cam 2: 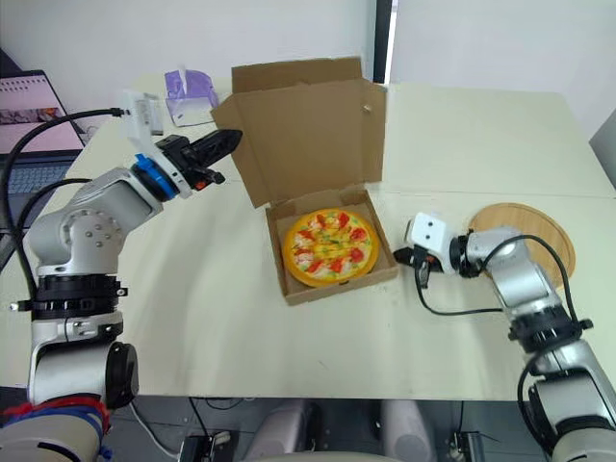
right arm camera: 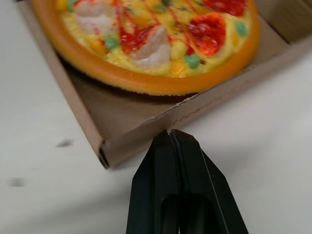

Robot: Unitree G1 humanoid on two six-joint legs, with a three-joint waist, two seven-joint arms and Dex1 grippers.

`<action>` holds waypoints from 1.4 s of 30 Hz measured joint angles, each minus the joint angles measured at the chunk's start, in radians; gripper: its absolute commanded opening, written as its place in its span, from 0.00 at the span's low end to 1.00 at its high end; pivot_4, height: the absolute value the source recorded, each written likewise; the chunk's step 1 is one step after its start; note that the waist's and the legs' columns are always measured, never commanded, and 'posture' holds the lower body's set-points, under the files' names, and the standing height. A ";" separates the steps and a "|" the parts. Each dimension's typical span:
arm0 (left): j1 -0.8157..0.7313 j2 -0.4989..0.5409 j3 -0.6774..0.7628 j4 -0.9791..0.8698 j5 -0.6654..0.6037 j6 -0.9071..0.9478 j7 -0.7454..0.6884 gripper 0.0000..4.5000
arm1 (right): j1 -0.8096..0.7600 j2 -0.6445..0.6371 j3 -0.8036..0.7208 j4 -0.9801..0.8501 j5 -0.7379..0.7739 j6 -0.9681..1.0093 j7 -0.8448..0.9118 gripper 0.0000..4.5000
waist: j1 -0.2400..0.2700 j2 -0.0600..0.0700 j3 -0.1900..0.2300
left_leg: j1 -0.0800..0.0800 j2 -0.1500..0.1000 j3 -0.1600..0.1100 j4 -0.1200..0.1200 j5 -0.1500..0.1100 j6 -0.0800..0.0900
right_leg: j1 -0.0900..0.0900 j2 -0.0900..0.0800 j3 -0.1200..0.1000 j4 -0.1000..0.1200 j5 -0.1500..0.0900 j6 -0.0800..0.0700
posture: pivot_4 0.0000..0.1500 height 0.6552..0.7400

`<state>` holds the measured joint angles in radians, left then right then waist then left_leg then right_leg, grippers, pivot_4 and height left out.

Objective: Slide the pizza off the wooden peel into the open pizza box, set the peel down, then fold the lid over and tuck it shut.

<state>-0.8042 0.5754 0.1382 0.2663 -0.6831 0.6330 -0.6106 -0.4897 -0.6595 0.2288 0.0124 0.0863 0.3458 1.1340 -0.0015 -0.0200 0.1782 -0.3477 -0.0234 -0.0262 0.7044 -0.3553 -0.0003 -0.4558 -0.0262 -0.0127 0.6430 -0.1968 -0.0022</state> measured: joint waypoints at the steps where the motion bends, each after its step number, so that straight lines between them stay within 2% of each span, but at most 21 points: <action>1: -0.019 -0.009 -0.011 0.027 0.023 -0.019 -0.019 0.00 | 0.013 0.000 0.001 -0.046 0.014 0.037 -0.001 0.01 | 0.000 0.000 0.000 | 0.000 0.000 0.000 0.000 0.000 0.000 | 0.000 0.000 0.000 0.000 0.000 0.000 | 1.00 1.00; 6: -0.086 -0.047 -0.042 0.143 0.113 -0.100 -0.092 0.00 | 0.047 -0.001 -0.003 -0.167 0.049 0.142 -0.023 0.01 | 0.001 0.000 0.000 | 0.000 0.000 -0.001 0.001 0.001 -0.001 | 0.001 0.000 -0.001 0.001 0.000 0.000 | 1.00 1.00; 11: -0.151 -0.079 -0.056 0.258 0.193 -0.178 -0.138 0.00 | 0.033 -0.010 -0.029 -0.145 0.042 0.126 -0.082 0.01 | 0.001 -0.001 0.000 | 0.000 -0.001 0.000 0.002 0.001 -0.001 | 0.000 0.000 0.000 0.001 0.000 0.001 | 1.00 1.00; 14: -0.165 -0.090 -0.054 0.304 0.225 -0.215 -0.148 0.00 | -0.014 -0.011 -0.093 -0.111 0.041 0.124 -0.146 0.01 | 0.001 -0.001 0.000 | -0.001 -0.001 0.000 0.002 0.001 -0.001 | 0.000 0.000 0.000 0.001 0.000 0.001 | 1.00 1.00; 17: -0.171 -0.095 -0.055 0.322 0.251 -0.236 -0.163 0.00 | -0.071 0.019 -0.168 -0.089 0.059 0.125 -0.221 0.14 | 0.001 -0.001 0.000 | -0.001 0.000 -0.001 0.002 0.001 -0.001 | 0.000 0.000 0.000 0.001 0.000 0.001 | 1.00 1.00; 19: -0.172 -0.097 -0.053 0.326 0.261 -0.249 -0.167 0.00 | -0.092 0.055 -0.217 -0.075 0.085 0.134 -0.266 0.26 | 0.001 -0.001 0.000 | -0.001 0.000 -0.001 0.002 0.001 -0.001 | 0.000 0.000 0.000 0.001 0.000 0.001 | 1.00 1.00; 24: -0.172 -0.112 -0.052 0.332 0.276 -0.265 -0.167 0.00 | -0.124 0.155 -0.300 -0.059 0.153 0.161 -0.386 0.67 | 0.002 -0.001 0.000 | -0.001 -0.001 -0.001 0.002 0.001 -0.001 | 0.000 0.000 0.000 0.001 0.000 0.001 | 1.00 1.00; 28: -0.172 -0.113 -0.052 0.333 0.286 -0.269 -0.168 0.00 | -0.148 0.170 -0.325 -0.025 0.162 0.158 -0.450 0.97 | 0.002 -0.001 0.000 | -0.001 -0.001 0.000 0.002 0.000 0.000 | 0.000 0.000 0.000 0.002 0.001 0.001 | 1.00 1.00; 34: -0.173 -0.119 -0.051 0.340 0.292 -0.271 -0.169 0.00 | -0.197 0.174 -0.323 0.092 0.160 0.132 -0.479 0.99 | -0.001 -0.001 0.000 | -0.001 -0.001 0.001 0.002 0.000 0.000 | 0.000 0.000 0.000 0.002 0.001 0.001 | 1.00 1.00; 42: -0.184 -0.131 -0.050 0.350 0.297 -0.273 -0.181 0.00 | -0.341 0.236 -0.321 0.286 0.176 0.098 -0.463 0.99 | 0.000 -0.001 0.000 | -0.002 -0.001 0.000 0.002 0.000 0.000 | -0.001 0.000 0.000 0.002 0.001 0.001 | 1.00 1.00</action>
<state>-0.9884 0.4441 0.0883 0.6158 -0.3861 0.3604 -0.7915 -0.8305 -0.4235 -0.0926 0.2983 0.2618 0.4439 0.6710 -0.0013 -0.0208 0.1786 -0.3494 -0.0240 -0.0258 0.7062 -0.3550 0.0001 -0.4565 -0.0262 -0.0124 0.6448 -0.1962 -0.0015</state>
